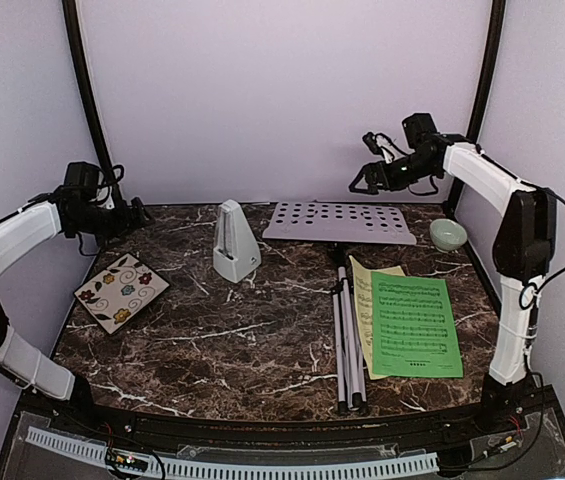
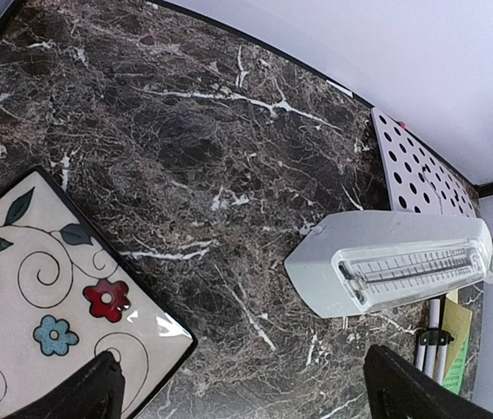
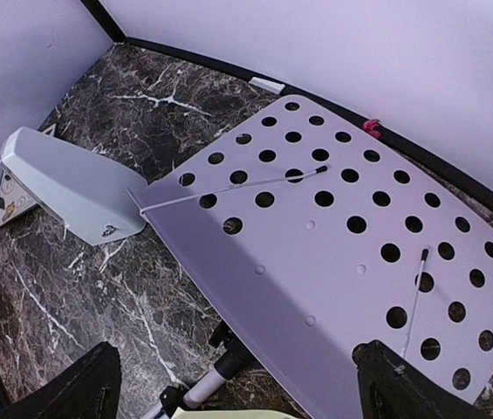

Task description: Set up the instrument practice props

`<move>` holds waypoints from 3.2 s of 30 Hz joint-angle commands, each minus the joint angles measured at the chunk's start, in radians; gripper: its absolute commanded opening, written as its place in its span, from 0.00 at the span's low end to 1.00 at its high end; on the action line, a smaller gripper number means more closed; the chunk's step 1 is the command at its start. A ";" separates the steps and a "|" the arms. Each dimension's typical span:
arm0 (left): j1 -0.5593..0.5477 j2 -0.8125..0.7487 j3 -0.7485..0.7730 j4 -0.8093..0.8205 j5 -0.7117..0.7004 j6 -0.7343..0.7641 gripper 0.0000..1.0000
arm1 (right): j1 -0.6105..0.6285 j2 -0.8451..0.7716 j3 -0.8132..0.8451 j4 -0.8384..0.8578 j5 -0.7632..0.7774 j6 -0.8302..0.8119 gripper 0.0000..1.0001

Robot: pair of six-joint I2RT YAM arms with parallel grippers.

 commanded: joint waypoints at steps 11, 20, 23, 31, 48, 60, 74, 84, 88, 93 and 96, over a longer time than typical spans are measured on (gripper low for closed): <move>0.004 -0.031 -0.066 0.056 0.085 0.002 0.99 | 0.098 0.089 0.000 -0.105 -0.096 -0.203 0.80; 0.005 -0.060 -0.127 0.107 0.115 -0.019 0.99 | 0.123 0.134 0.000 -0.108 0.033 -0.241 0.75; 0.005 -0.071 -0.137 0.122 0.124 -0.013 0.99 | 0.123 0.148 -0.009 -0.113 0.029 -0.254 0.73; 0.006 -0.091 -0.151 0.134 0.128 -0.027 0.99 | 0.112 0.163 -0.059 -0.112 0.078 -0.299 0.63; 0.004 -0.161 -0.202 0.124 0.113 -0.015 0.99 | 0.088 0.229 0.046 -0.066 0.082 -0.306 0.49; 0.005 -0.158 -0.209 0.137 0.102 -0.020 0.99 | 0.109 0.175 -0.085 -0.064 0.059 -0.328 0.33; 0.004 -0.203 -0.249 0.154 0.095 -0.017 0.99 | 0.161 0.107 -0.149 -0.060 0.056 -0.293 0.12; 0.005 -0.264 -0.243 0.127 0.081 -0.006 0.99 | 0.188 0.081 -0.069 -0.050 0.108 -0.231 0.00; 0.006 -0.294 -0.213 0.106 0.064 0.005 0.99 | 0.206 0.042 -0.051 -0.045 0.208 -0.216 0.00; 0.006 -0.330 -0.194 0.097 0.051 0.003 0.99 | 0.231 -0.014 -0.028 -0.049 0.335 -0.210 0.00; 0.004 -0.344 -0.182 0.086 0.041 0.004 0.99 | 0.253 -0.064 -0.037 -0.049 0.397 -0.215 0.00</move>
